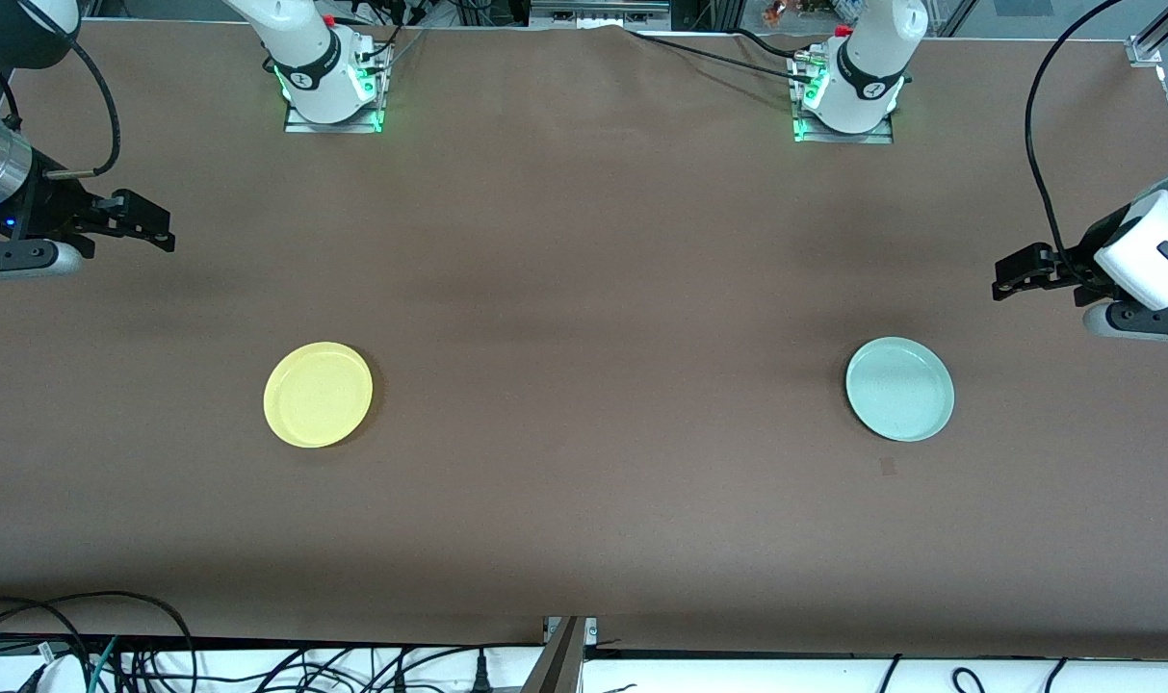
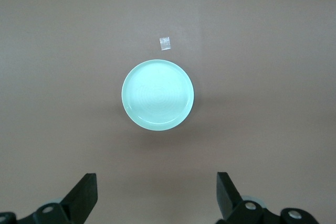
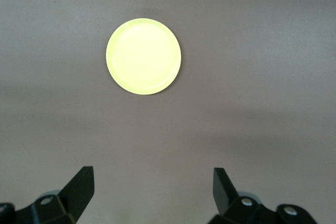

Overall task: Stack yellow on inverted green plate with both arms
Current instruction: 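Move the left gripper toward the rim of the green plate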

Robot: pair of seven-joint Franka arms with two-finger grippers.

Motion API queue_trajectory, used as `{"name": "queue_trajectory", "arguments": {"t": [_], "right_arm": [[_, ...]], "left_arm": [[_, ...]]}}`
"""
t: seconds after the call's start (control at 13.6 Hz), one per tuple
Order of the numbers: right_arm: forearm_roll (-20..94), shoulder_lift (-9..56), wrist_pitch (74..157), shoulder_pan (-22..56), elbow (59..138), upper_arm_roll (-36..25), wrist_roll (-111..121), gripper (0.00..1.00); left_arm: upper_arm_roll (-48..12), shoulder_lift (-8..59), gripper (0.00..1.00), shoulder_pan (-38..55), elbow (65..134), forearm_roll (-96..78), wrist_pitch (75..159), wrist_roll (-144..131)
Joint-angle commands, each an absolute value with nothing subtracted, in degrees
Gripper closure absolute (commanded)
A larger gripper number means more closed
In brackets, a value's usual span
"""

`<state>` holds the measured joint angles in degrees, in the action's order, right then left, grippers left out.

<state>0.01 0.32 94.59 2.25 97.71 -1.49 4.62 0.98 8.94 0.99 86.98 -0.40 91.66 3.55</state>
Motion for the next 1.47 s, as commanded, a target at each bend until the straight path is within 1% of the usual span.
{"name": "queue_trajectory", "arguments": {"t": [0.0,0.29,0.74,1.03,1.25,1.4], "right_arm": [[-0.8,0.4,94.1,1.9,97.3,-1.2,4.1,0.00],[-0.8,0.4,94.1,1.9,97.3,-1.2,4.1,0.00],[-0.8,0.5,94.2,1.9,97.3,-1.2,4.0,0.00],[-0.9,0.5,94.3,2.0,97.2,-1.2,4.0,0.00],[-0.9,0.5,94.3,2.0,97.3,-1.2,4.0,0.00],[-0.9,0.5,94.3,2.0,97.3,-1.2,4.0,0.00]], "left_arm": [[1.6,8.0,0.00,1.7,88.0,-1.4,92.4,4.1],[1.6,8.5,0.00,1.5,87.8,-1.3,92.5,4.2],[1.9,11.7,0.00,-0.3,88.2,-1.7,92.7,4.4],[1.9,15.7,0.00,-2.5,88.7,-2.1,96.5,7.4],[1.8,17.5,0.00,-4.1,91.0,-2.1,100.7,9.0],[1.8,20.2,0.00,-5.7,91.9,-4.2,103.6,9.7]]}}
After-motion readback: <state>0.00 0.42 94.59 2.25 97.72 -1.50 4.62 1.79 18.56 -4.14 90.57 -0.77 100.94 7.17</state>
